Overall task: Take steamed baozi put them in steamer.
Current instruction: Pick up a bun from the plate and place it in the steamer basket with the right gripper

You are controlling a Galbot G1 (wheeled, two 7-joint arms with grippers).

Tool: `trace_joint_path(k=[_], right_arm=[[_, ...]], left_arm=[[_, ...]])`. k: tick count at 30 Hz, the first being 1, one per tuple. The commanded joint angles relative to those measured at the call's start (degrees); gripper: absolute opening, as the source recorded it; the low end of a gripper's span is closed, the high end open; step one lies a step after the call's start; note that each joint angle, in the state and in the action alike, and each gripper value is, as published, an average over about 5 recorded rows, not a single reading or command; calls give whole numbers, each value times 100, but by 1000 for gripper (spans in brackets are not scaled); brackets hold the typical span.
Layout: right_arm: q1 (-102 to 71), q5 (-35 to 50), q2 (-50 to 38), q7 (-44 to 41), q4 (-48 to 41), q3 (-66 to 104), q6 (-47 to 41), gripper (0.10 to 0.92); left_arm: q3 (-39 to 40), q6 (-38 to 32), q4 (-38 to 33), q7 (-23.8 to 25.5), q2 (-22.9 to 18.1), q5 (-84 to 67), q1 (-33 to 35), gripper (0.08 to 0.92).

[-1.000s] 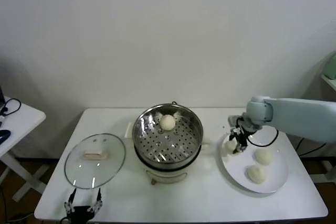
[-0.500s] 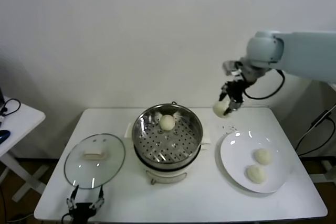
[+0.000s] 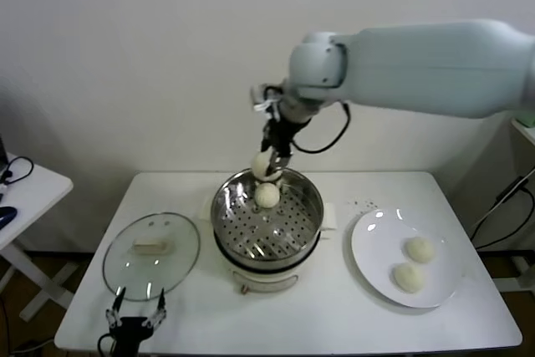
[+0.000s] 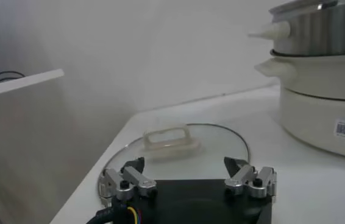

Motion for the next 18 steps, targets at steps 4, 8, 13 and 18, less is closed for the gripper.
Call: trace_joint_path(k=[4,8,13,18], right_arm=[[-1698,-515,1458,666,-930,293,-370,595],[-2014,-878,1627,635,-1288,166,-268,596],[-2185,-1182,1687,561,-1482,-64,-128,594],[-2231,-1200,1597,549,-1351,-133,-148,594]], left_arm=[[5,19,-64,19,-5,-1,-25,823],[-5,14,-55,18,-13,-11,-16,823],[-28,4,-39,16,-15,-21,-13,823],[-41,-10,-3,13,-15,-26,-15,823]])
